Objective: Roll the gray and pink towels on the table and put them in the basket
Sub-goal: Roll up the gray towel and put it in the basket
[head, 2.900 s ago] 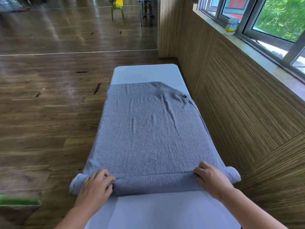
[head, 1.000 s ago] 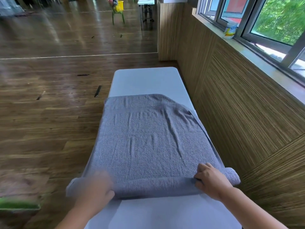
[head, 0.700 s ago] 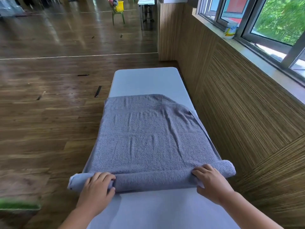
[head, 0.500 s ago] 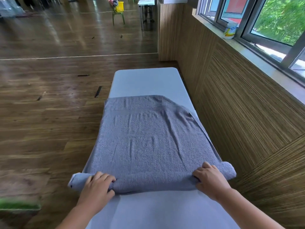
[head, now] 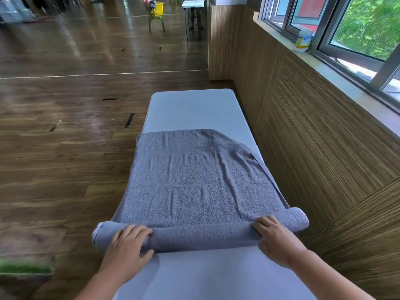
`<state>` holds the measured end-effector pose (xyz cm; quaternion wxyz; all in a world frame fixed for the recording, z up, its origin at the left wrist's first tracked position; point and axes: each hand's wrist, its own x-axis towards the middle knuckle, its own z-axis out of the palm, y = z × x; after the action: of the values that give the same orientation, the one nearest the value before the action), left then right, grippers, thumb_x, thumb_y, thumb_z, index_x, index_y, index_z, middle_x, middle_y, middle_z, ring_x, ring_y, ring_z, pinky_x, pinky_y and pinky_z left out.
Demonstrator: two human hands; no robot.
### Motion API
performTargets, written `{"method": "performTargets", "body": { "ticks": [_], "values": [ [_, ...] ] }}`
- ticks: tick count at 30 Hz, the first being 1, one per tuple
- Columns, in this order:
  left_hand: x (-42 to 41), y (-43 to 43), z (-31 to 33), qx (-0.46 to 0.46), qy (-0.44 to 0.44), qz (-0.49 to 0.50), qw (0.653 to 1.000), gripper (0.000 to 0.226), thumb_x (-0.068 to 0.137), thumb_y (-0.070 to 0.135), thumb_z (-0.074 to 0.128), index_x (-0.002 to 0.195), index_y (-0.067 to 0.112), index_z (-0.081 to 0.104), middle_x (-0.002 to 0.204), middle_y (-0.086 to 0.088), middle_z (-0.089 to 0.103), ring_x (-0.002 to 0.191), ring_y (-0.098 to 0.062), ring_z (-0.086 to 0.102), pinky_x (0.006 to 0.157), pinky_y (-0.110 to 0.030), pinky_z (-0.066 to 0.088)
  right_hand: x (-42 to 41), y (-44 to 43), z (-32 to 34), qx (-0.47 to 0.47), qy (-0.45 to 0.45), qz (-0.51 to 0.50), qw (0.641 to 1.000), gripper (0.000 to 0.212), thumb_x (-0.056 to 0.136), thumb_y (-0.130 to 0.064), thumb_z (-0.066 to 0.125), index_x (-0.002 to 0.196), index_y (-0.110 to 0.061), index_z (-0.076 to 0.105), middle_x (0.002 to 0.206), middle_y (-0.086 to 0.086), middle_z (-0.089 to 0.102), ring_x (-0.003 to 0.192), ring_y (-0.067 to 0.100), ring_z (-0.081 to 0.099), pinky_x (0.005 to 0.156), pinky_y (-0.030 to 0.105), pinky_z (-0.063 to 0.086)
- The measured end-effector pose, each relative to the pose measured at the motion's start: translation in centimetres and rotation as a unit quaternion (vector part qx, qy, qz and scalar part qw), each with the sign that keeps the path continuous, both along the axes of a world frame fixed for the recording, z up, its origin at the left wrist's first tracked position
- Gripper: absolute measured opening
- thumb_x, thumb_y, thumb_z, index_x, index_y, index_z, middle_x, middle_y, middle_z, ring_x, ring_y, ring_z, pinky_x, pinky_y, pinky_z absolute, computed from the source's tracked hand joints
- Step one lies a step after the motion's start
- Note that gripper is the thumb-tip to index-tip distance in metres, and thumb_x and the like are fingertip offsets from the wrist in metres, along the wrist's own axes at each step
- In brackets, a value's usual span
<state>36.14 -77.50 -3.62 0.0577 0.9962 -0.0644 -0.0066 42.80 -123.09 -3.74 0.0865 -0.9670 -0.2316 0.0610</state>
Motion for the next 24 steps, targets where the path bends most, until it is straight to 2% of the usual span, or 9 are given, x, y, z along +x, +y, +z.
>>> {"method": "performTargets", "body": {
  "ticks": [2,5,8,11,13,16,20,22,24],
  "values": [
    [0.0,-0.2,0.3,0.012,0.023,0.003,1.000,0.051,0.055,0.046,0.069,0.105,0.035,0.066,0.106,0.020,0.063,0.104,-0.012,0.059,0.088,-0.032,0.035,0.0,0.0,0.0,-0.019,-0.002,0.001,1.000,0.036,0.062,-0.024,0.065,0.097,-0.027,0.065,0.096,-0.014,0.059,0.091,0.014,0.054,0.080,0.027,0.051],
    [0.1,-0.4,0.2,0.023,0.014,0.000,1.000,0.037,0.060,0.042,0.056,0.094,0.036,0.066,0.094,0.021,0.062,0.095,-0.013,0.058,0.084,-0.033,0.034,0.2,0.4,0.5,-0.027,-0.033,-0.005,0.999,0.010,0.066,-0.033,0.060,0.076,-0.032,0.062,0.076,-0.017,0.056,0.078,0.015,0.054,0.063,0.027,0.044],
    [0.1,-0.1,-0.1,0.028,-0.008,-0.012,1.000,0.029,0.064,0.045,0.051,0.084,0.035,0.068,0.086,0.022,0.057,0.090,-0.010,0.051,0.081,-0.033,0.036,0.7,0.4,1.1,-0.034,-0.038,0.008,0.999,0.018,0.070,-0.040,0.048,0.064,-0.030,0.062,0.066,-0.017,0.054,0.071,0.013,0.051,0.057,0.026,0.043],
    [0.4,-0.1,0.3,0.035,-0.030,-0.004,0.999,0.022,0.066,0.044,0.052,0.076,0.033,0.068,0.084,0.017,0.047,0.084,-0.014,0.049,0.074,-0.036,0.037,0.9,0.5,1.1,-0.007,-0.020,-0.010,1.000,0.024,0.083,-0.036,0.047,0.073,-0.027,0.067,0.081,-0.010,0.053,0.078,0.016,0.052,0.058,0.029,0.043],
    [0.8,-0.4,0.5,0.032,-0.042,0.005,0.999,0.026,0.068,0.042,0.050,0.086,0.035,0.067,0.085,0.013,0.049,0.082,-0.019,0.052,0.069,-0.038,0.042,1.0,0.6,1.1,0.027,-0.012,-0.045,0.999,0.011,0.089,-0.026,0.056,0.086,-0.023,0.066,0.088,-0.005,0.052,0.080,0.019,0.055,0.061,0.032,0.044],
    [0.8,-0.7,0.4,0.007,-0.062,0.012,0.998,0.022,0.077,0.038,0.045,0.095,0.035,0.058,0.089,0.012,0.055,0.082,-0.020,0.057,0.069,-0.039,0.047,0.7,0.8,1.2,0.063,-0.023,-0.041,0.997,0.011,0.084,-0.015,0.063,0.089,-0.024,0.059,0.088,-0.007,0.052,0.077,0.018,0.053,0.065,0.035,0.050],
    [0.4,-0.5,0.1,-0.010,-0.035,0.007,0.999,0.027,0.078,0.051,0.058,0.101,0.036,0.062,0.101,0.020,0.059,0.097,-0.013,0.057,0.082,-0.033,0.042,0.4,0.3,1.1,-0.008,-0.022,0.006,1.000,0.033,0.065,-0.033,0.062,0.097,-0.030,0.065,0.098,-0.017,0.061,0.091,0.014,0.053,0.075,0.029,0.051],
    [0.3,-0.4,0.1,0.000,-0.009,0.003,1.000,0.044,0.065,0.052,0.065,0.106,0.037,0.063,0.106,0.020,0.060,0.102,-0.011,0.056,0.086,-0.032,0.039,0.4,0.5,1.1,-0.033,-0.028,0.002,0.999,0.031,0.059,-0.036,0.064,0.090,-0.035,0.064,0.089,-0.020,0.059,0.088,0.014,0.053,0.069,0.027,0.048],
    [0.4,-0.5,0.4,0.009,-0.004,0.004,1.000,0.043,0.060,0.044,0.060,0.103,0.038,0.064,0.102,0.020,0.061,0.099,-0.013,0.056,0.085,-0.032,0.036,0.4,0.9,1.2,-0.034,-0.039,0.003,0.999,0.013,0.061,-0.036,0.059,0.073,-0.033,0.058,0.074,-0.019,0.055,0.077,0.013,0.052,0.062,0.026,0.041]
  ]
}}
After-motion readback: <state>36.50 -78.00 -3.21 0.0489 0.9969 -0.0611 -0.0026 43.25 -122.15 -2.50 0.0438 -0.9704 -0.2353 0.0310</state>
